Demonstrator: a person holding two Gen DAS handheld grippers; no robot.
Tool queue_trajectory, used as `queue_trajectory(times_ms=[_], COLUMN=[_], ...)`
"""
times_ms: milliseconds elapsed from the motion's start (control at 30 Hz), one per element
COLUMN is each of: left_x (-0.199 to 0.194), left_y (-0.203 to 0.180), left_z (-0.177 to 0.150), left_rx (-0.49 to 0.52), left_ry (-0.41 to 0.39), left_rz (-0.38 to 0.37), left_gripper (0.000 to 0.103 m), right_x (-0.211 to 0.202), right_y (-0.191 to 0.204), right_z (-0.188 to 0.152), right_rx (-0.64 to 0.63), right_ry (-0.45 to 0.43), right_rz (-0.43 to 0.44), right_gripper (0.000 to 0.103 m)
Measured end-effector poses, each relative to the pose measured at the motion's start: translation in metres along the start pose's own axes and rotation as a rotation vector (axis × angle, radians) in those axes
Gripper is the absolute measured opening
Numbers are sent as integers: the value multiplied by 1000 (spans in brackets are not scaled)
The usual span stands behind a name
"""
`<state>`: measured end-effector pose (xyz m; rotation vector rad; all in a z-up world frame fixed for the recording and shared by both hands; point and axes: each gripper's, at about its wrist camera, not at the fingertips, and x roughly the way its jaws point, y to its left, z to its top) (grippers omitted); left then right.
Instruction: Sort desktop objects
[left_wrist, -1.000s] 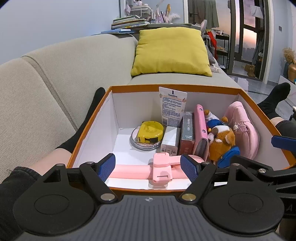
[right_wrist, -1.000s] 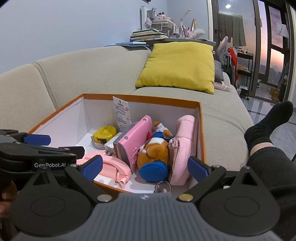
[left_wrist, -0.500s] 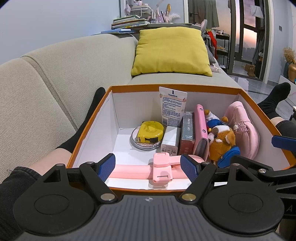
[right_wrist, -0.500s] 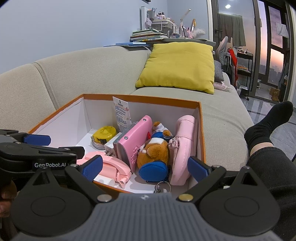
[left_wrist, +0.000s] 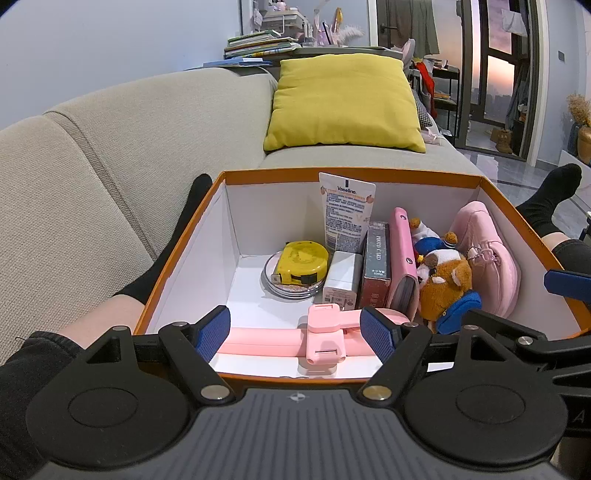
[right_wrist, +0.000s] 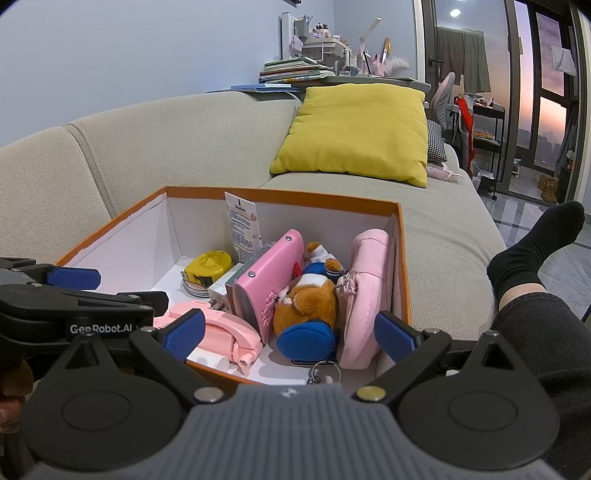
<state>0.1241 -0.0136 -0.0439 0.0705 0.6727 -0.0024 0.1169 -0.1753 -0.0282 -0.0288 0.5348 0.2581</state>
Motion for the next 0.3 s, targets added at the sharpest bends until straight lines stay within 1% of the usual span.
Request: queue_trajectory(times_ms=[300], left_x=[1], left_y=[0], left_z=[0], left_rx=[1], left_ry=[4], left_rz=[-1], left_gripper=[91], right_x=[0], right_y=[0], right_z=[0], right_rx=[0], right_ry=[-1], right_rz=[0], right_gripper=[98])
